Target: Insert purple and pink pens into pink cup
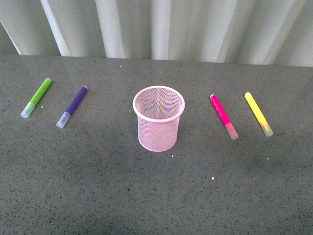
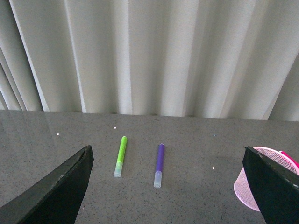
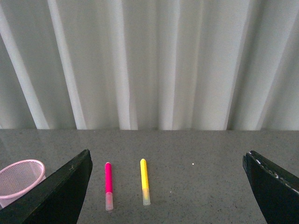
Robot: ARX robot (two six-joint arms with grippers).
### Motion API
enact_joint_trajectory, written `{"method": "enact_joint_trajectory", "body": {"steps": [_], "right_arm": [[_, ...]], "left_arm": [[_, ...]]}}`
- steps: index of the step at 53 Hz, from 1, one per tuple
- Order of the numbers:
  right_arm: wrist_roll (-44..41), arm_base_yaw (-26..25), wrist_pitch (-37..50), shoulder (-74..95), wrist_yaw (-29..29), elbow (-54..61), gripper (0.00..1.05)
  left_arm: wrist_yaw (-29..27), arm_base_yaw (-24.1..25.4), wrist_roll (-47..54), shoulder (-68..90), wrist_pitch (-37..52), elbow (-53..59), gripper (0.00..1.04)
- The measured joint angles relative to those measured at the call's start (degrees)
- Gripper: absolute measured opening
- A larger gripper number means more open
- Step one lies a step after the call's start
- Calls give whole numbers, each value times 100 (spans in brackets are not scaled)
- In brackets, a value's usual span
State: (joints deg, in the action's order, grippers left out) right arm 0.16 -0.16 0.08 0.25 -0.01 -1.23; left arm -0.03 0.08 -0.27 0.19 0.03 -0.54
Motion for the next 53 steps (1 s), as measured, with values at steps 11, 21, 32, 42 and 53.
{"method": "enact_joint_trajectory", "body": {"steps": [11, 21, 32, 42, 53], "right_arm": [[0, 0, 0, 0, -2, 0, 98], [0, 0, 0, 0, -2, 0, 98], [0, 0, 0, 0, 0, 0, 98], [0, 0, 0, 0, -2, 0, 98], [0, 0, 0, 0, -2, 0, 98]], "left_arm": [[0, 0, 0, 0, 0, 0, 98], [0, 0, 0, 0, 0, 0, 98], [0, 0, 0, 0, 0, 0, 98], [0, 0, 0, 0, 0, 0, 98], [0, 0, 0, 0, 0, 0, 98]]}}
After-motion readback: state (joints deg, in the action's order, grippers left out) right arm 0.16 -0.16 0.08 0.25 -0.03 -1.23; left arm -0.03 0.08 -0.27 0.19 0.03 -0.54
